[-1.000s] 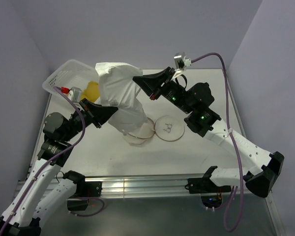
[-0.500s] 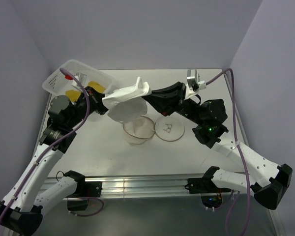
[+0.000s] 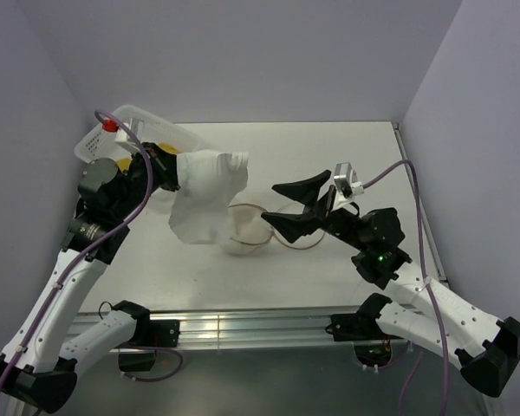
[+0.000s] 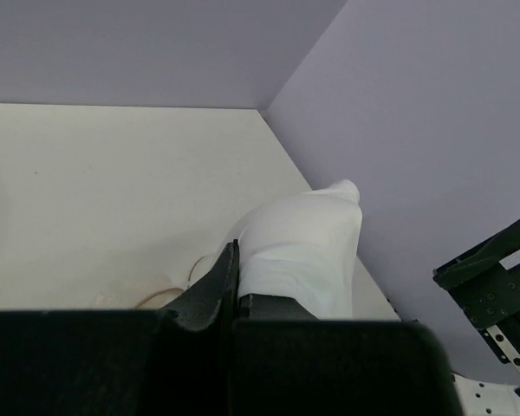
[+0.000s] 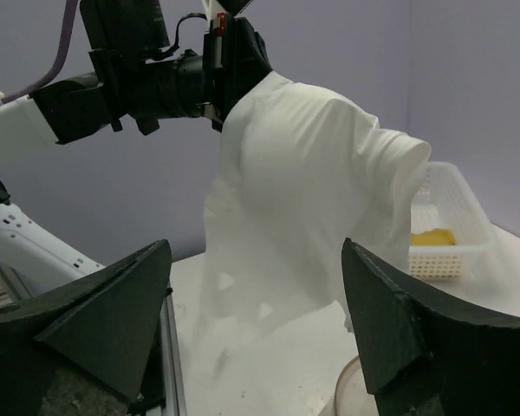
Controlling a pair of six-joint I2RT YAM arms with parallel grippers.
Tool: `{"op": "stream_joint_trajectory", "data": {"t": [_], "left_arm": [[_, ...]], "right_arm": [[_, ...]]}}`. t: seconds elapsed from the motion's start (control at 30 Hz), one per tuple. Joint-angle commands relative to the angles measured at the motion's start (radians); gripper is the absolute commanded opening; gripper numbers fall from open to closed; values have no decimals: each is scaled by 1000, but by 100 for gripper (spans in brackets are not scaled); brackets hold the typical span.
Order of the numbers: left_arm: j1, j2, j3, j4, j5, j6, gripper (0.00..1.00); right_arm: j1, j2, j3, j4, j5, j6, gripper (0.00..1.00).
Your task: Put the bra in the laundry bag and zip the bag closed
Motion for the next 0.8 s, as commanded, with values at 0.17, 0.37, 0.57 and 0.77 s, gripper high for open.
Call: {"op": "stream_joint_trajectory", "data": {"t": [0.17, 0.37, 0.57, 0.77], "left_arm": [[1, -74, 2, 39, -98, 42, 0], [1, -88, -34, 98, 52, 15, 0], [1, -108, -84, 148, 198, -33, 0], [1, -139, -130, 187, 219, -57, 0]], "right_arm": [[-18, 72, 203, -271, 48, -15, 96], [-19, 213, 302, -270, 47, 15, 99], [-45, 313, 386, -270, -88, -31, 100], [-50, 377, 380, -210, -327, -9, 100]]}}
